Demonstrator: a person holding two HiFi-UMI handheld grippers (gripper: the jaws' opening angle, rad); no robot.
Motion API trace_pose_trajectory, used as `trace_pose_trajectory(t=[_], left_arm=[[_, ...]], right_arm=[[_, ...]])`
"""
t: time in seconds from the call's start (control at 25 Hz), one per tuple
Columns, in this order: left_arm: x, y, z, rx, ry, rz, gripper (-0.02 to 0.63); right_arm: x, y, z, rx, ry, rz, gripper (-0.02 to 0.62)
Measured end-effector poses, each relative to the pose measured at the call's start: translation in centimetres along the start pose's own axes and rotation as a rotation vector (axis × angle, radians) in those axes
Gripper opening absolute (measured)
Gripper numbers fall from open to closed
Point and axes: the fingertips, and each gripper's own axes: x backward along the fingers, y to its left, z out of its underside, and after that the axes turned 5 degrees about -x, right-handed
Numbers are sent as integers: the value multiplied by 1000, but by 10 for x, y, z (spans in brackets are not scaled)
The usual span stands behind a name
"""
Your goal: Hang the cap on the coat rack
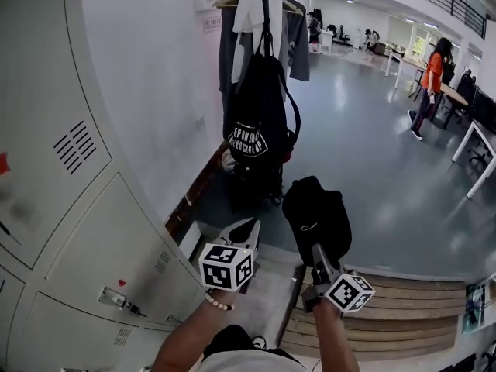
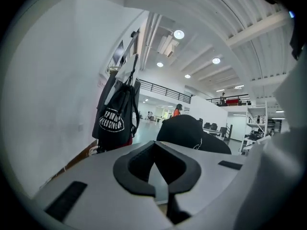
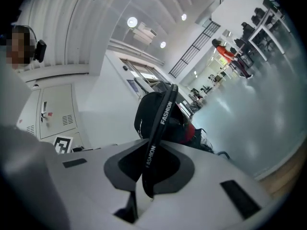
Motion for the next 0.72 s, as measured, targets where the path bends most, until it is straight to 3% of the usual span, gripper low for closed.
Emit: trace_pose_trajectory(t=[0.28,0.72], left_arm=[[-47,23,-58,-19,-49,1,5],[-138,82,-139,-81,-143,9,3]], right_arm=[[-73,39,-82,103,-93,-151,18],[-208,80,-171,235,-178,-328,18]])
